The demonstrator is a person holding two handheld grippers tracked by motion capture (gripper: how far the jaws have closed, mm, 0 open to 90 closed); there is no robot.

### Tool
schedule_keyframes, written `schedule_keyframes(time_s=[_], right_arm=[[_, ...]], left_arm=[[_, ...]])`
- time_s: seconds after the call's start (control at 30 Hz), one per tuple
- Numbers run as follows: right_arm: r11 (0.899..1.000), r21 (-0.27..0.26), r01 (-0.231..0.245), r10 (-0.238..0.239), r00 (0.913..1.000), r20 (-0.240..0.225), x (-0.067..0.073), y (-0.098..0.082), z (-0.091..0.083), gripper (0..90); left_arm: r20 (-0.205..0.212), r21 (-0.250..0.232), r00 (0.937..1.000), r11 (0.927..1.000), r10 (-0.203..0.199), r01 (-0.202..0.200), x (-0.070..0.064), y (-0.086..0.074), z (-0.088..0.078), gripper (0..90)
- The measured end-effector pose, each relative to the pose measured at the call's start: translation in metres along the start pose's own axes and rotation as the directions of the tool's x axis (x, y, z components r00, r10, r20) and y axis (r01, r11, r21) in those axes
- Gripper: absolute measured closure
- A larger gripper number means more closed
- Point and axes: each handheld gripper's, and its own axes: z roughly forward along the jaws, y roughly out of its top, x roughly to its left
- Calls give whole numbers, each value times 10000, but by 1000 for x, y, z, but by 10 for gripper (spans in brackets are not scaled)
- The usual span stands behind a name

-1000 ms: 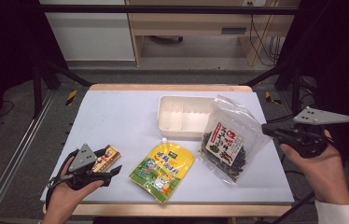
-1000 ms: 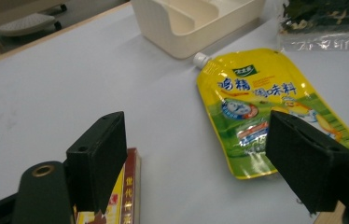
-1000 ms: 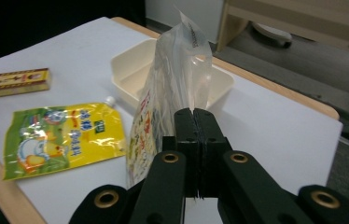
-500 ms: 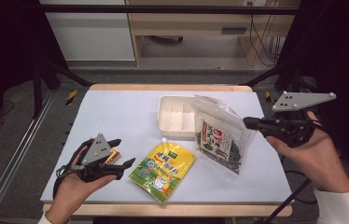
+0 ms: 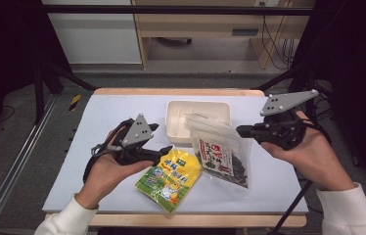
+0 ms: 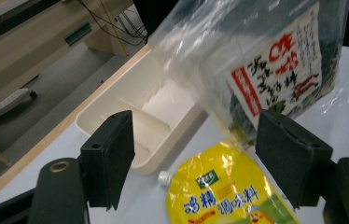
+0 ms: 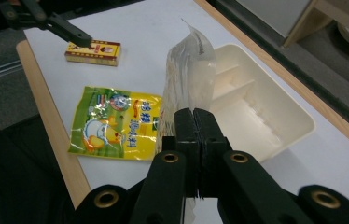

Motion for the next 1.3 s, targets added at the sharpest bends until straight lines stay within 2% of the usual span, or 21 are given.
schedule_keyframes(time_s=[0.1, 0.23, 0.43, 0.7, 0.83, 1.03, 1.17, 1.23, 1.27, 1.3], right_arm=[[9999, -46, 158, -159, 9997, -191, 1, 6, 7, 900], [9993, -51, 372, -374, 9986, -381, 3, 13, 15, 900], [9987, -37, 513, -514, 9972, -543, 7, 19, 21, 899], [9977, 43, 677, -672, 9954, -687, 13, 28, 30, 899], [9969, 44, 781, -775, 9941, -757, 16, 31, 34, 899], [9965, 95, 834, -824, 9935, -792, 19, 34, 37, 899], [9964, 153, 830, -817, 9941, -712, 19, 34, 36, 898], [9964, 176, 829, -816, 9946, -638, 19, 33, 35, 896], [9963, 181, 835, -822, 9948, -607, 19, 32, 34, 896], [9962, 207, 842, -829, 9951, -542, 19, 31, 33, 894]], left_arm=[[95, -256, 9999, 9996, -74, 76, 4, 6, 7, 277], [151, -287, 9998, 9995, 114, -109, 7, 10, 12, 272], [300, -441, 9994, 9989, 165, -152, 10, 12, 18, 258], [367, -281, 9977, 9980, 571, -561, 15, 21, 37, 201], [572, -135, 9961, 9977, 676, -670, 17, 22, 47, 185], [1137, 73, 9899, 9963, 847, -860, 14, 21, 66, 192], [1346, 233, 9881, 9967, 743, -781, 13, 21, 71, 277], [1512, 432, 9843, 9942, 910, -986, 11, 20, 73, 361], [1512, 432, 9843, 9942, 910, -986, 11, 20, 73, 408], [1679, 606, 9799, 9910, 1074, -1190, 7, 19, 75, 469]])
